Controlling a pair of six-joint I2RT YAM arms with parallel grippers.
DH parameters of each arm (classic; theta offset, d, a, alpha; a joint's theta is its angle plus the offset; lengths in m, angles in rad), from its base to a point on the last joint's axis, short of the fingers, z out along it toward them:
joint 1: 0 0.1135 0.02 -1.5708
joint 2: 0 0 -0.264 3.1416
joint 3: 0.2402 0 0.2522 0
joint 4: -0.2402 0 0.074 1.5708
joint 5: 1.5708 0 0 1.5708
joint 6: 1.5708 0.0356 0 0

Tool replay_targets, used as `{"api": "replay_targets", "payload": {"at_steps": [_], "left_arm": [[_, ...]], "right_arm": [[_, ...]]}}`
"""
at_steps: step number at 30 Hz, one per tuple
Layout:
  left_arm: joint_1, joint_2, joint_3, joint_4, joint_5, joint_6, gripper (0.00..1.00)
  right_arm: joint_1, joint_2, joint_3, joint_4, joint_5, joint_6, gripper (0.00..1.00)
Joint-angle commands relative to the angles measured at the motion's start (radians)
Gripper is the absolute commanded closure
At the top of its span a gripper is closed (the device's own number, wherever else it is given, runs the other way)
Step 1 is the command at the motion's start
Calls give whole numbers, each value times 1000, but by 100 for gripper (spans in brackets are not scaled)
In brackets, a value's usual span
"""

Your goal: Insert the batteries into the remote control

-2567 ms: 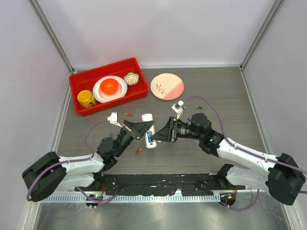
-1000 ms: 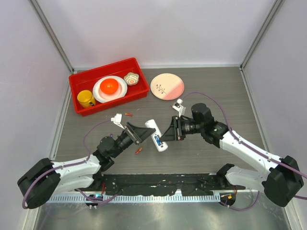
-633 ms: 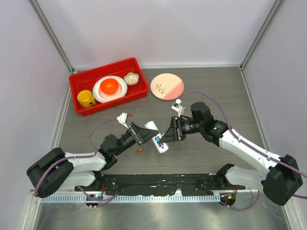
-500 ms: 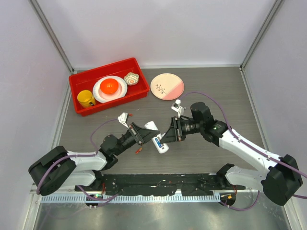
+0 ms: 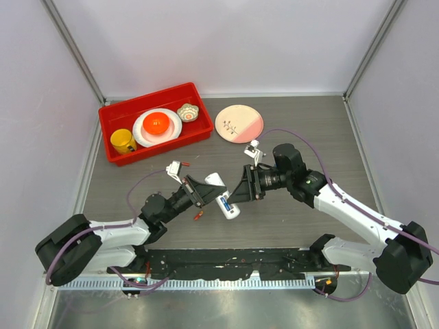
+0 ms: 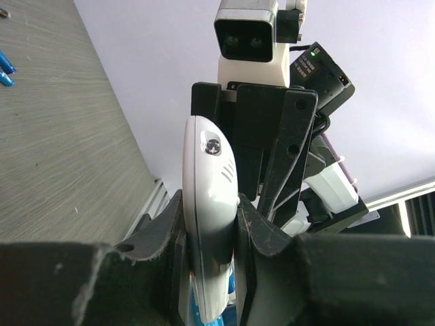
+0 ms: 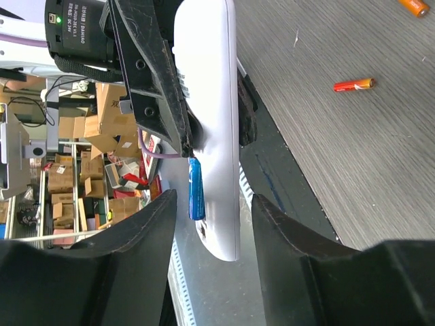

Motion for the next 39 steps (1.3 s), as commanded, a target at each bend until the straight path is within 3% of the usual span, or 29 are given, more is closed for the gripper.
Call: {"api": "replay_targets", "payload": {"at_steps": [1,11,24,39], "left_arm": [[6,-64,-3,-36,-33,25,100],[11,-41,6,-9,-7,-30,100],[11,42,24,106,12,-68,100],[11,28,37,74,23,-65,100]], "right_arm": [[-8,-23,37,10,4,-16,45],[-10,-38,-24,102,-66,19,43],[-2,-9,-38,48,-66,-21,39],[5,28,-24,2,-11,-53,46]]}}
